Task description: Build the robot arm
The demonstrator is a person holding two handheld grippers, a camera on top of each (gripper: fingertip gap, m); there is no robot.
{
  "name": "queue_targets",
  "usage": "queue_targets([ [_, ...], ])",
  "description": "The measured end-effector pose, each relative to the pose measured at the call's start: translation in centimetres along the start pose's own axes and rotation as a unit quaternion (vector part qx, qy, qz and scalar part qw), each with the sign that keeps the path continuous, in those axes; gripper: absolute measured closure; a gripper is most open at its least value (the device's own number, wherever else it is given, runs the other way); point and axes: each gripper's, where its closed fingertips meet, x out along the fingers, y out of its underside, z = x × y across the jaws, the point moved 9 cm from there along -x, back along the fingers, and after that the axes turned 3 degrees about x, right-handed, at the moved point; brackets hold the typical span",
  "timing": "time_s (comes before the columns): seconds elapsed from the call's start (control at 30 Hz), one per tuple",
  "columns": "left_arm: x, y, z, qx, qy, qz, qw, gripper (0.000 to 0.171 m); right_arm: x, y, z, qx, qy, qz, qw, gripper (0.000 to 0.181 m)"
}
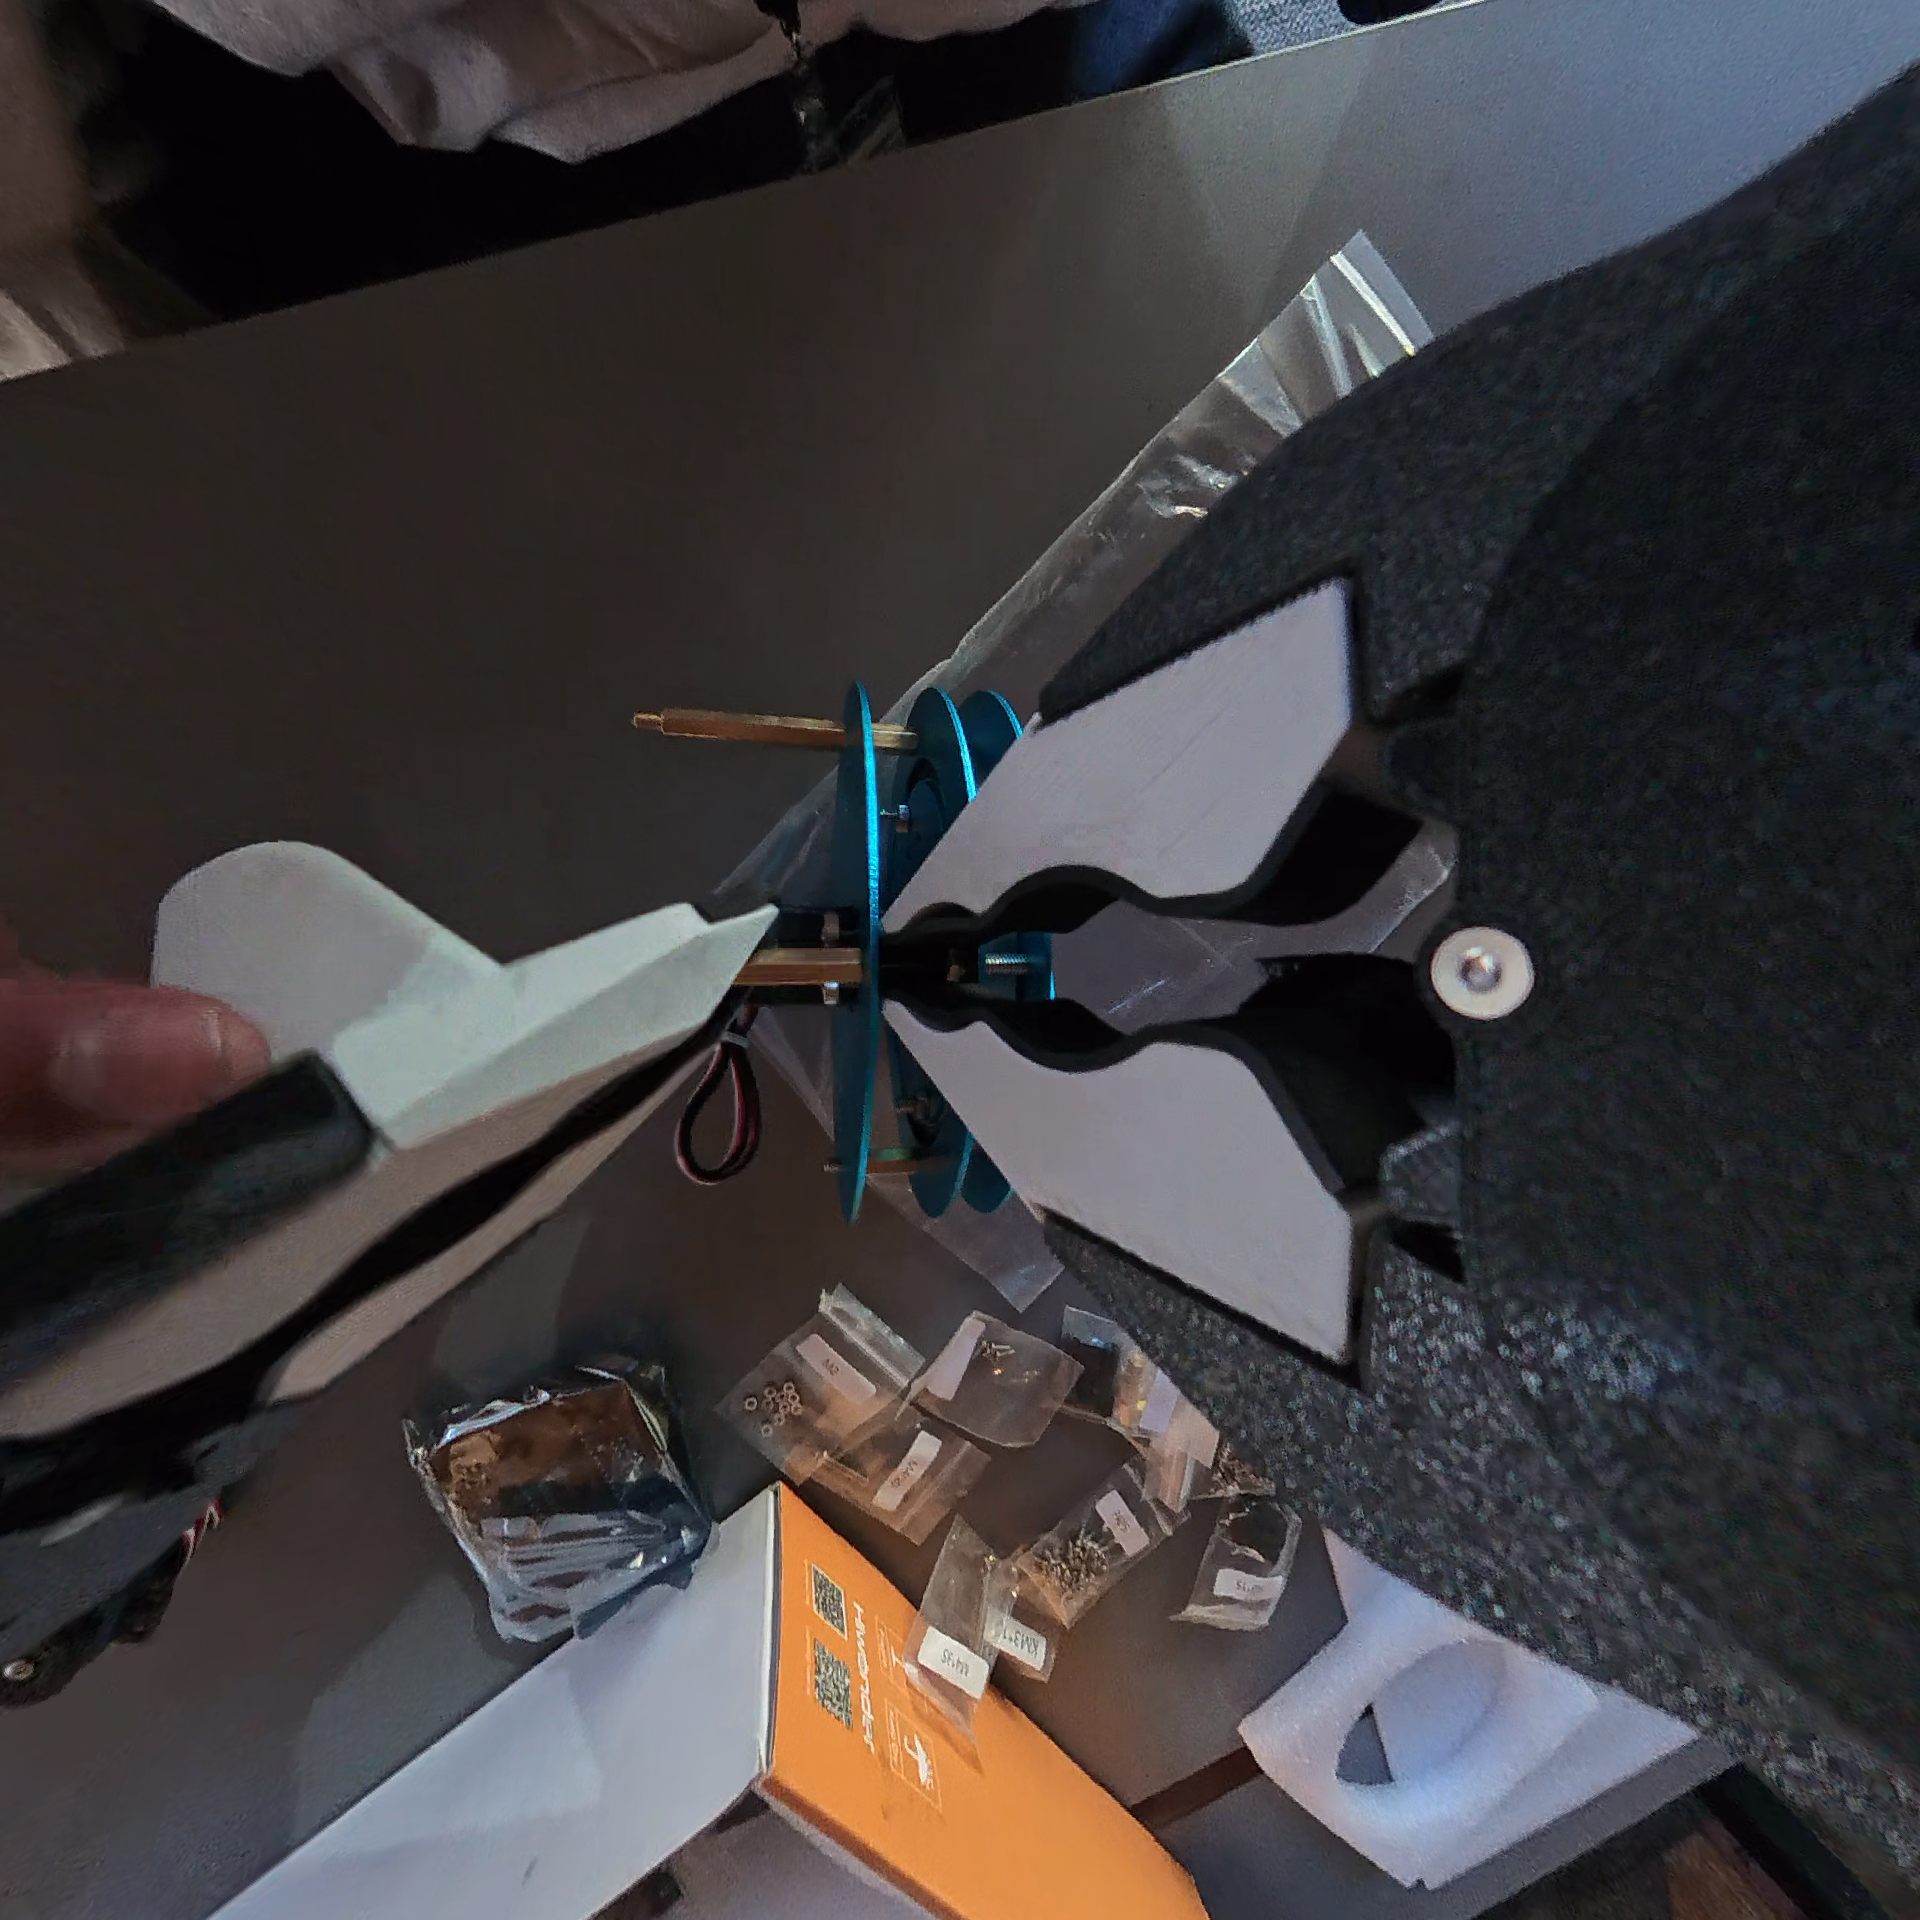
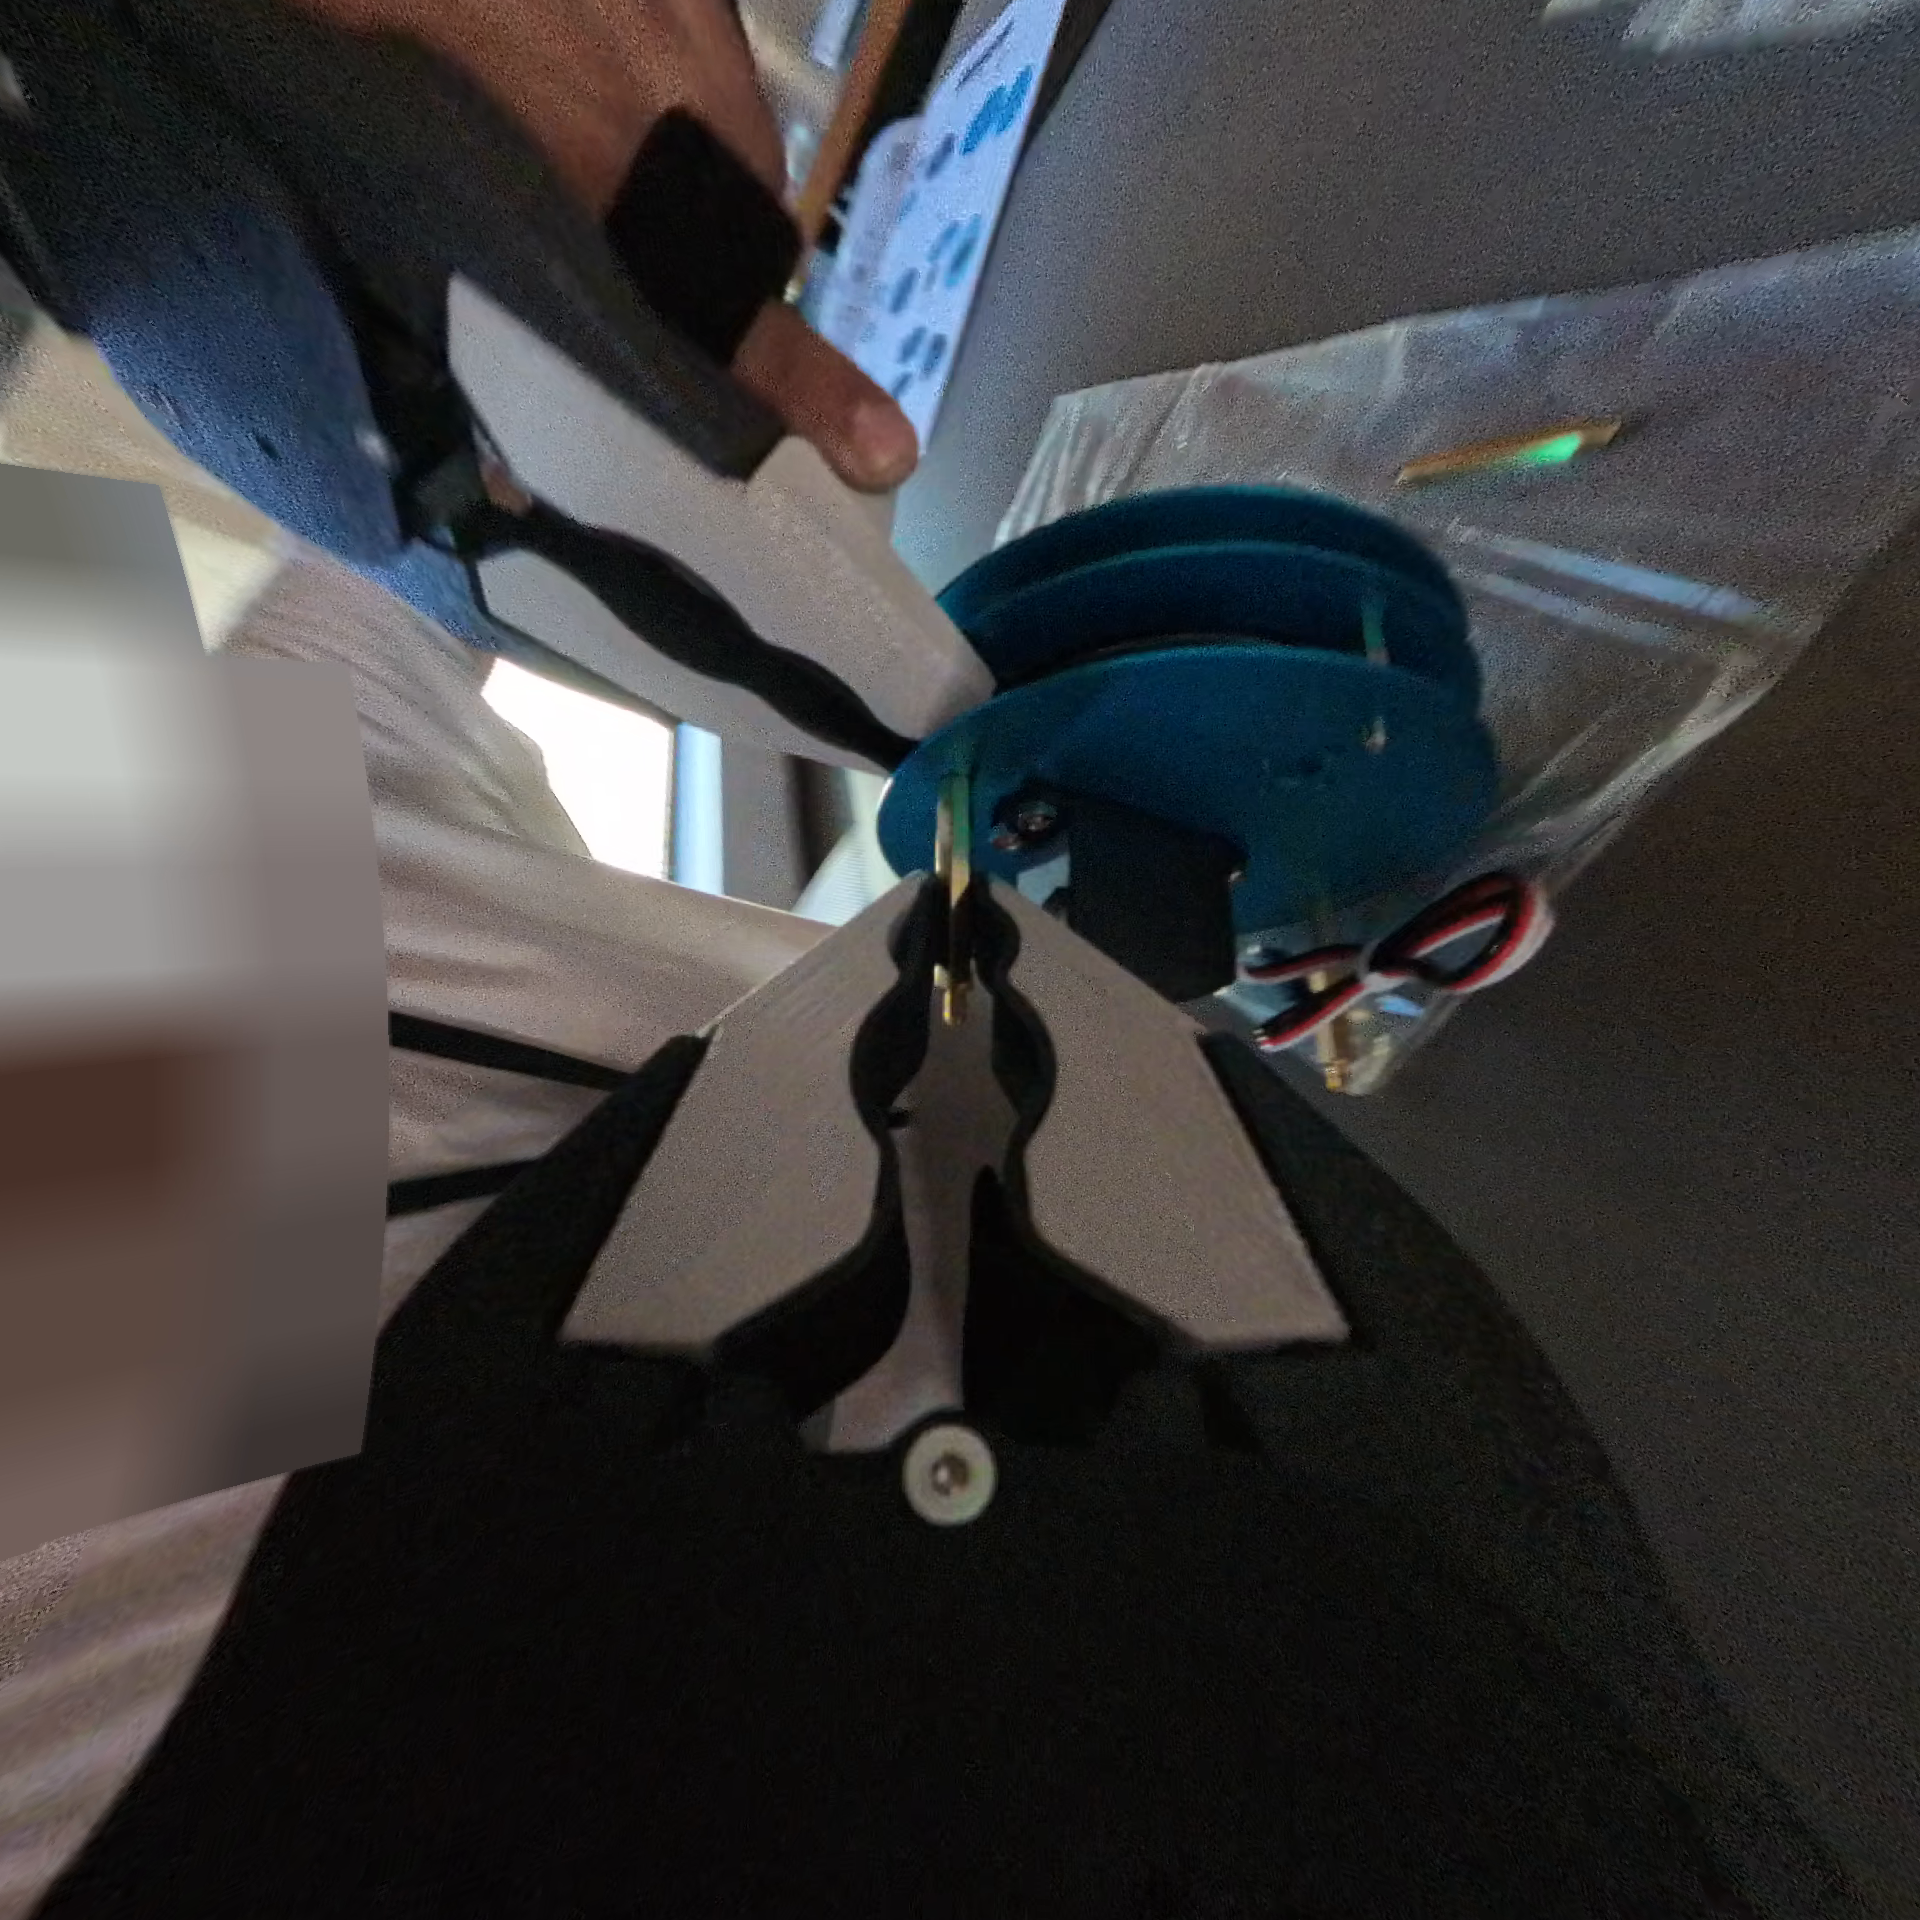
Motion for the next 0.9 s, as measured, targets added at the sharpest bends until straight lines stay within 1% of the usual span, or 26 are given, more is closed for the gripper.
queue_targets([
  [0.03,0.0,0.0,0.0,-0.001,-0.001,0.0,1.0,0.167,-0.1,-0.1,0.9,-0.091,0.067,0.004,0.994,0.178],
  [0.07,0.0,0.0,0.1,-0.002,0.002,0.001,1.0,0.167,0.0,-0.1,1.9,-0.181,0.135,0.01,0.974,0.17],
  [0.1,0.0,-0.1,0.1,-0.003,0.005,0.001,1.0,0.167,0.2,0.2,2.8,-0.261,0.208,0.022,0.942,0.162],
  [0.13,0.0,-0.1,0.1,-0.005,0.007,0.002,1.0,0.168,0.6,0.6,3.4,-0.328,0.269,0.037,0.905,0.162],
  [0.17,0.0,-0.1,0.1,-0.006,0.008,0.002,1.0,0.167,1.0,0.8,3.8,-0.376,0.315,0.048,0.87,0.165],
  [0.2,0.0,-0.1,0.1,-0.008,0.009,0.002,1.0,0.167,1.4,1.0,4.1,-0.408,0.34,0.06,0.845,0.176],
  [0.23,0.0,-0.1,0.1,-0.01,0.009,0.003,1.0,0.167,1.6,1.1,4.3,-0.422,0.355,0.064,0.832,0.178],
  [0.27,0.0,-0.1,0.2,-0.009,0.009,0.005,1.0,0.168,1.7,1.0,4.4,-0.426,0.358,0.064,0.828,0.178],
  [0.3,0.0,0.0,0.1,-0.008,0.009,0.005,1.0,0.168,1.6,0.8,4.4,-0.409,0.342,0.061,0.844,0.179],
  [0.33,0.0,0.0,0.0,-0.006,0.009,0.003,1.0,0.167,1.2,0.6,4.2,-0.352,0.299,0.056,0.885,0.179],
  [0.37,0.0,0.0,-0.1,-0.006,0.007,0.002,1.0,0.167,0.8,0.1,3.5,-0.26,0.233,0.047,0.936,0.179],
  [0.4,0.0,0.0,-0.1,-0.006,0.002,0.001,1.0,0.167,0.3,-0.2,2.3,-0.144,0.151,0.032,0.977,0.18],
  [0.43,0.0,-0.1,-0.1,-0.007,-0.003,0.0,1.0,0.167,0.0,-0.3,0.9,-0.026,0.056,0.016,0.998,0.179],
  [0.47,0.1,-0.1,0.0,-0.01,-0.007,0.001,1.0,0.167,-0.1,-0.2,-0.4,0.076,-0.031,0.0,0.997,0.18],
  [0.5,0.1,-0.1,0.1,-0.013,-0.008,0.003,1.0,0.167,0.0,0.1,-1.3,0.136,-0.088,-0.01,0.987,0.179],
  [0.53,0.1,0.0,0.1,-0.013,-0.004,0.002,1.0,0.167,0.1,0.4,-1.5,0.146,-0.106,-0.011,0.984,0.179],
  [0.57,0.1,0.0,0.1,-0.012,0.0,0.001,1.0,0.167,0.0,0.4,-1.2,0.111,-0.085,-0.009,0.99,0.179],
  [0.63,0.1,-0.1,-0.1,-0.01,0.004,0.001,1.0,0.167,-0.1,0.2,0.4,-0.05,0.024,0.006,0.998,0.177],
  [0.67,0.1,-0.2,-0.1,-0.01,0.007,0.001,1.0,0.167,0.0,0.1,1.5,-0.141,0.089,0.011,0.986,0.17],
  [0.7,0.1,-0.2,-0.1,-0.01,0.009,0.001,1.0,0.167,0.2,0.2,2.5,-0.22,0.152,0.021,0.963,0.165],
  [0.73,0.2,-0.3,0.0,-0.011,0.009,0.002,1.0,0.166,0.5,0.4,3.1,-0.29,0.221,0.037,0.93,0.165],
  [0.77,0.2,-0.3,0.0,-0.014,0.01,0.002,1.0,0.167,0.7,0.6,3.6,-0.35,0.28,0.052,0.892,0.173],
  [0.8,0.2,-0.3,0.1,-0.016,0.01,0.002,1.0,0.167,1.0,0.7,4.0,-0.399,0.321,0.065,0.856,0.179],
  [0.83,0.2,-0.2,0.2,-0.018,0.009,0.003,1.0,0.167,1.3,0.8,4.2,-0.429,0.35,0.076,0.829,0.178],
  [0.87,0.2,-0.2,0.3,-0.018,0.01,0.004,1.0,0.167,1.6,0.7,4.4,-0.428,0.363,0.084,0.823,0.178],
  [0.9,0.2,-0.2,0.2,-0.016,0.01,0.005,1.0,0.167,1.6,0.4,4.4,-0.389,0.347,0.083,0.849,0.179],
])
